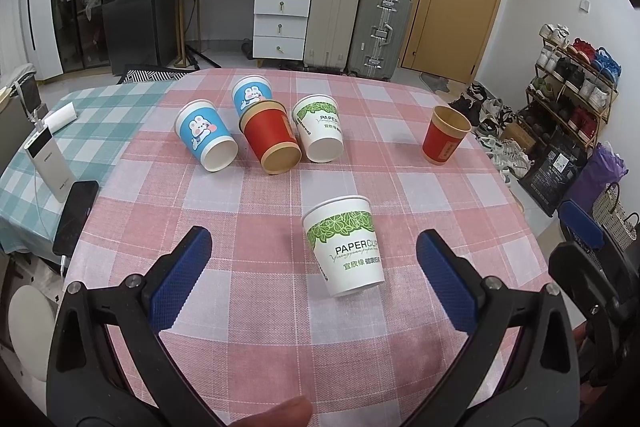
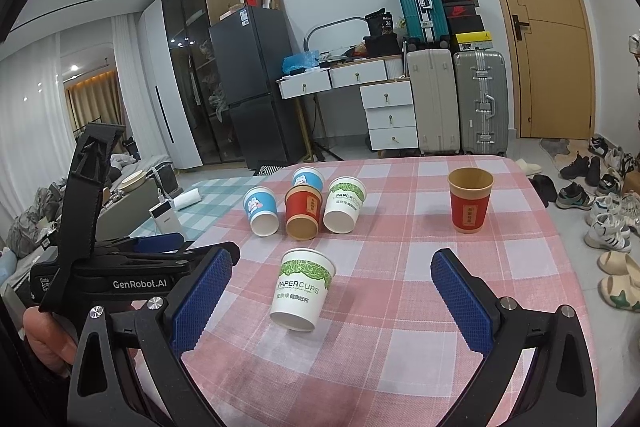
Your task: Flip cup upright
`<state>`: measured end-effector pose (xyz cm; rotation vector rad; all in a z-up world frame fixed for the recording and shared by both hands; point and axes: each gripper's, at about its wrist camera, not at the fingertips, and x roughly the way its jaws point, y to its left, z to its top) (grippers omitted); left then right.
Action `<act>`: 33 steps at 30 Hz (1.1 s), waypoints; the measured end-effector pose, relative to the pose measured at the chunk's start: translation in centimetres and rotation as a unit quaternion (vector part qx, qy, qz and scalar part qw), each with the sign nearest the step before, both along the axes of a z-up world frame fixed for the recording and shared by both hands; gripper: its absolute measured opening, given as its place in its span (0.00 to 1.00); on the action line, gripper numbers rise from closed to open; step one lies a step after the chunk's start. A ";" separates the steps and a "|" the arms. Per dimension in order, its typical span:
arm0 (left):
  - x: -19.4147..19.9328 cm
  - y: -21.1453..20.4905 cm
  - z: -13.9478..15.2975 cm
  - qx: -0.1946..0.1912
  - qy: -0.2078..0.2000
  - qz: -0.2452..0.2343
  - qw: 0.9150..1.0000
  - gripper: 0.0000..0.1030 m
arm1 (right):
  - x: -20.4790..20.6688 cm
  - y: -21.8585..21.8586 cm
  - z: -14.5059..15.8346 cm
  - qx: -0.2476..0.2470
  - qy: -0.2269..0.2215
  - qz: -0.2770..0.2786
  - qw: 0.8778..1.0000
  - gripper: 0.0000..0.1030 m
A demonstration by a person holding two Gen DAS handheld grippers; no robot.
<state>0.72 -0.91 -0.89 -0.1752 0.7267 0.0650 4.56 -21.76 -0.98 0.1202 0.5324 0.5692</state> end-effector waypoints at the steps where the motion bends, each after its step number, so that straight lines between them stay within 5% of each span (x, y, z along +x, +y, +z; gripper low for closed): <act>1: 0.0 0.0 0.0 0.000 0.001 0.000 1.000 0.99 | 0.0 0.0 0.0 0.000 0.000 0.000 1.000 0.99; 22: 2.9 -1.1 -1.9 0.005 0.038 -0.015 0.999 0.99 | 1.4 -1.9 -1.9 0.015 0.020 -0.017 1.000 0.99; 33: 10.6 -1.6 -8.5 -0.004 0.138 -0.023 0.990 0.99 | 3.0 -3.8 -4.3 0.034 0.054 -0.024 0.998 0.99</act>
